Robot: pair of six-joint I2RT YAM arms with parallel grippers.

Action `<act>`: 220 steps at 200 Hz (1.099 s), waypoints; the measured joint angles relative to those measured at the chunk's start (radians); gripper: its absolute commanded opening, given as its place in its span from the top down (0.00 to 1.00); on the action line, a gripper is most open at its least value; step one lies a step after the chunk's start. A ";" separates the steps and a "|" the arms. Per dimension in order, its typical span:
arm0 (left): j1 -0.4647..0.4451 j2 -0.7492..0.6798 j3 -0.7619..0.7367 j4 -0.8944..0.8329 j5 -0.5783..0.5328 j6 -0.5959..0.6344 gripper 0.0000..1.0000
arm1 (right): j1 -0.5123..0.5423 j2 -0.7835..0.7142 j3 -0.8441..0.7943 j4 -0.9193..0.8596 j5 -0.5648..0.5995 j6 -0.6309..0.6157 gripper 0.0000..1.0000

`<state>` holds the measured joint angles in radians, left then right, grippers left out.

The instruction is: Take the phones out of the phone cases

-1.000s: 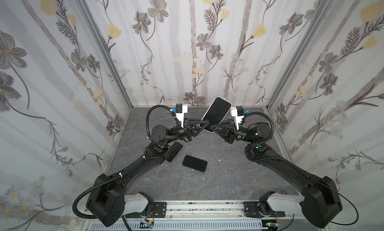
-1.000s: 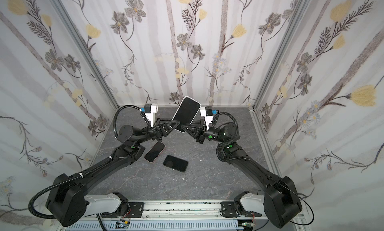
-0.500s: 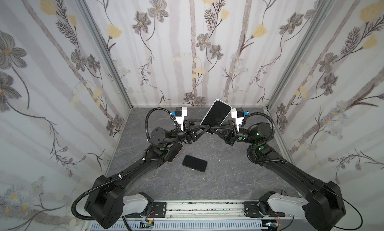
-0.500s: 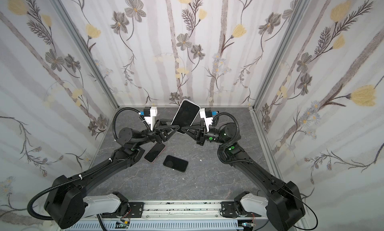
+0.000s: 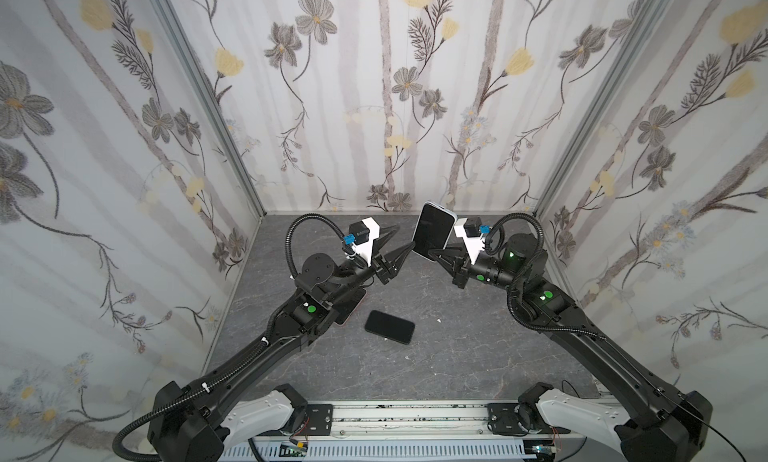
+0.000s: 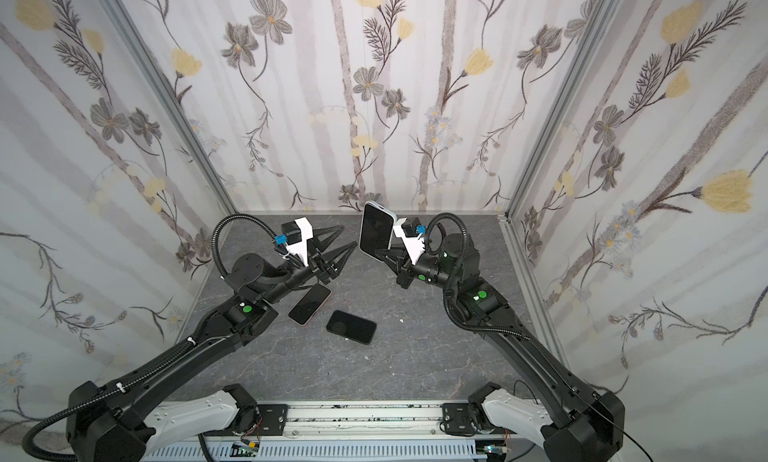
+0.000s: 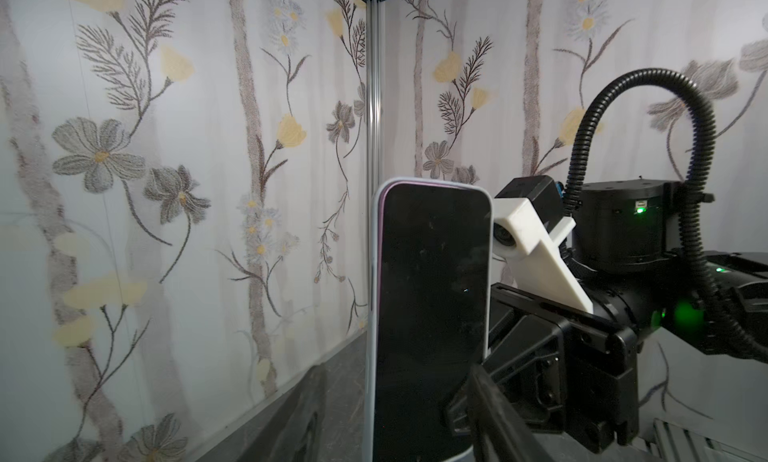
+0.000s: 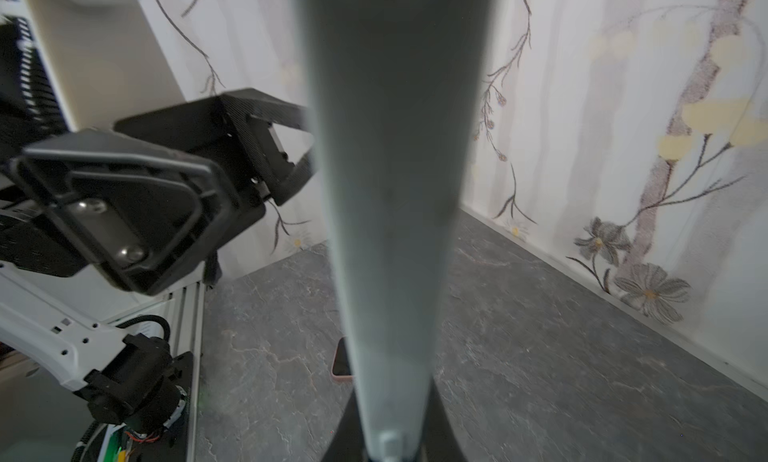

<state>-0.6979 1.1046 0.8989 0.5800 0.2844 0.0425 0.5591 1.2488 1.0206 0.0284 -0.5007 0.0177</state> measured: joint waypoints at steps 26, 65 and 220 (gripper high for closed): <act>-0.012 0.016 0.019 -0.024 -0.057 0.094 0.49 | 0.013 -0.023 -0.006 -0.095 0.097 -0.079 1.00; -0.019 0.025 0.021 -0.031 -0.060 0.138 0.53 | 0.029 -0.057 -0.023 -0.171 0.193 -0.159 1.00; -0.032 0.016 0.008 -0.030 0.024 0.164 0.72 | 0.044 -0.076 -0.066 -0.188 0.217 -0.198 1.00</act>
<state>-0.7303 1.1210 0.9066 0.5503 0.3084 0.2062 0.6029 1.1732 0.9546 -0.1593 -0.2836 -0.1799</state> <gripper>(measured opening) 0.286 0.119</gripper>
